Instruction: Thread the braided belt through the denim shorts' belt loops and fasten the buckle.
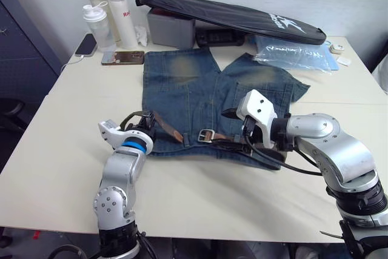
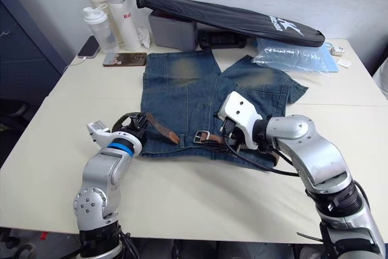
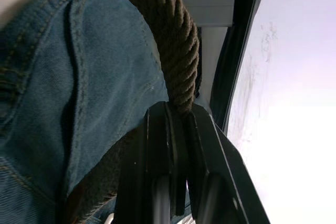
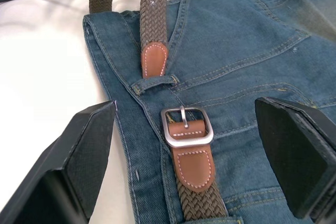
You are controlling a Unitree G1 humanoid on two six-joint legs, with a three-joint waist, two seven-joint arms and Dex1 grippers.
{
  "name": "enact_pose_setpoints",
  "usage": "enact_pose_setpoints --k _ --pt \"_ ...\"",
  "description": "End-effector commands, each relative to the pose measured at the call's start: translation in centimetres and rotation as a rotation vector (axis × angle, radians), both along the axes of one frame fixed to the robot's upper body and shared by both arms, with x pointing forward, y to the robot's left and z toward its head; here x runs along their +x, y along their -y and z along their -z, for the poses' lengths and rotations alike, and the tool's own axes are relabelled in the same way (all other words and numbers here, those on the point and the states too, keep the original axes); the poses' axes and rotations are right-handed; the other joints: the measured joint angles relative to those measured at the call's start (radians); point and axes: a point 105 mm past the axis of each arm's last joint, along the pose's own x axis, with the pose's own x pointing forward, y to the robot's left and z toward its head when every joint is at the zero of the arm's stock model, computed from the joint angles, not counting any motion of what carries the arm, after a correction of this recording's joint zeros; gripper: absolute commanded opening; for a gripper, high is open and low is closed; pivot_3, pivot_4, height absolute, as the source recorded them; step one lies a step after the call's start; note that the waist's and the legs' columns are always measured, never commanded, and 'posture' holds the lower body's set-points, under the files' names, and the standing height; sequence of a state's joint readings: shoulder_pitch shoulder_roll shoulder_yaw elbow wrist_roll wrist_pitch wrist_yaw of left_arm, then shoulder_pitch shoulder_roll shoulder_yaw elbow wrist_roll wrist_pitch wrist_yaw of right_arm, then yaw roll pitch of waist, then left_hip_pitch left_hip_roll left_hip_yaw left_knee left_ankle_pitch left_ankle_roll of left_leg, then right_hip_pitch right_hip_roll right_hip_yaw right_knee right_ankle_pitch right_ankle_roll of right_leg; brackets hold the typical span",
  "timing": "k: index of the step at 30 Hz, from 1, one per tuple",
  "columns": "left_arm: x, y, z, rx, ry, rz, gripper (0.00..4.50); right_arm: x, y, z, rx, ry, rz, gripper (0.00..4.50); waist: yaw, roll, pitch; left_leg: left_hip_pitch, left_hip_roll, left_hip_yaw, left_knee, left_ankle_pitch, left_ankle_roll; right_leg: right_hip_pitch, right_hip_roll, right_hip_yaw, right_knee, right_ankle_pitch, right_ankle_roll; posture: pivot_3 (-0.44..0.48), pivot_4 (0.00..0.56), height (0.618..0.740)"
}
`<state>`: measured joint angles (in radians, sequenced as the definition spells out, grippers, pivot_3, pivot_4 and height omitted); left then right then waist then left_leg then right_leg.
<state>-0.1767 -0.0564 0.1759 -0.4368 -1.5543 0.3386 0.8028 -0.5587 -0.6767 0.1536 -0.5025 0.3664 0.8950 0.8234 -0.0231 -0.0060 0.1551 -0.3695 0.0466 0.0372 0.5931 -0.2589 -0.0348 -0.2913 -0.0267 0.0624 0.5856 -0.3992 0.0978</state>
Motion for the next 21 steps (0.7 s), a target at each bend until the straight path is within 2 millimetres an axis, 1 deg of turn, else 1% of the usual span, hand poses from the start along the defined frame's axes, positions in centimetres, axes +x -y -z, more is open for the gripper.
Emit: enact_pose_setpoints --k 1,11,16,21 --pt "-0.4 0.9 0.3 0.012 -0.013 0.044 0.00 -0.5 -0.1 -1.0 0.001 0.044 -0.013 4.46 0.000 0.000 0.000 0.000 0.000 0.000 0.000 0.000 0.000 0.000 0.000 0.000 0.000 0.000 0.000 0.000 0.150 0.740" --pt "-0.7 1.7 2.1 0.078 -0.096 0.108 0.00 -0.8 0.2 -1.4 -0.009 0.045 -0.006 4.46 -0.001 0.001 -0.001 0.000 0.000 0.000 -0.001 0.000 0.000 0.000 0.000 0.000 -0.001 0.000 0.000 0.000 0.150 0.740" --pt "-0.6 3.0 3.0 0.115 -0.131 0.193 0.00 -0.9 0.3 -1.7 -0.016 0.045 0.002 4.46 0.000 0.002 -0.001 0.000 0.000 0.000 -0.001 0.000 0.000 0.000 -0.001 0.000 -0.001 0.000 0.000 0.000 0.150 0.740" --pt "-0.5 5.2 3.6 0.152 -0.140 0.317 0.00 -1.1 0.6 -1.7 -0.024 0.035 0.011 4.46 0.006 0.002 -0.001 0.000 0.000 -0.001 -0.001 0.000 0.000 0.000 -0.001 0.000 -0.001 0.000 0.000 0.000 0.150 0.740"
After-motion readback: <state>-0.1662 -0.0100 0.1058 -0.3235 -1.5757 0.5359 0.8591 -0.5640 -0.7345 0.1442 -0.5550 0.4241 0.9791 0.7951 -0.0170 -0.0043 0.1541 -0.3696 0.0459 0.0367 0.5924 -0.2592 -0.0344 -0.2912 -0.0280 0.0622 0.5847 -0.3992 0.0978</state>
